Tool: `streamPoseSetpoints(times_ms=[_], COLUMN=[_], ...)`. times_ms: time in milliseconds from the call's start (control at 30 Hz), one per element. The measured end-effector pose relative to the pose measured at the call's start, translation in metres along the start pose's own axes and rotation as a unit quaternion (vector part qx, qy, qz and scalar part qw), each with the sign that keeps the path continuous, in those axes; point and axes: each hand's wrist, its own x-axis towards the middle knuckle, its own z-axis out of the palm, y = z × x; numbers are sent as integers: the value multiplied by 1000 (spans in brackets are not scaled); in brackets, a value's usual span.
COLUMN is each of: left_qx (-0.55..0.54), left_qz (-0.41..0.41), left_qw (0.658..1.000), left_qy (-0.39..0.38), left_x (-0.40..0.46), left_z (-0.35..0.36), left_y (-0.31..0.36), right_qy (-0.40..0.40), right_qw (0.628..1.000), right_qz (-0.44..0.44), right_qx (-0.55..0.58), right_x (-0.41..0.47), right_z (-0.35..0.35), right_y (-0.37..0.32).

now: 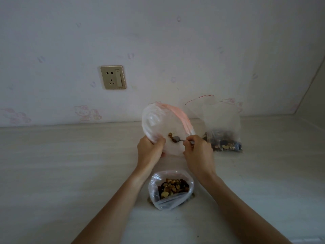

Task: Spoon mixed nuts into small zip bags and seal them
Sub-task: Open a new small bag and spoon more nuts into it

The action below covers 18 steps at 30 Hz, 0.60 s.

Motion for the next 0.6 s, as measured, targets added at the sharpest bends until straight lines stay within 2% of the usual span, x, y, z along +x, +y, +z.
streamPoseSetpoints(times_ms=[333, 600], left_qx=[89, 85], left_qz=[-54, -47], left_qw=[994, 994], left_qy=[-20, -44], left_x=[8, 10], left_z=[-2, -6], left_y=[3, 0], right_qy=[6, -2], right_qw=[998, 989], right_qz=[39, 73], right_qx=[58, 132], right_x=[4, 5], right_z=[11, 20], right_y=[-5, -6])
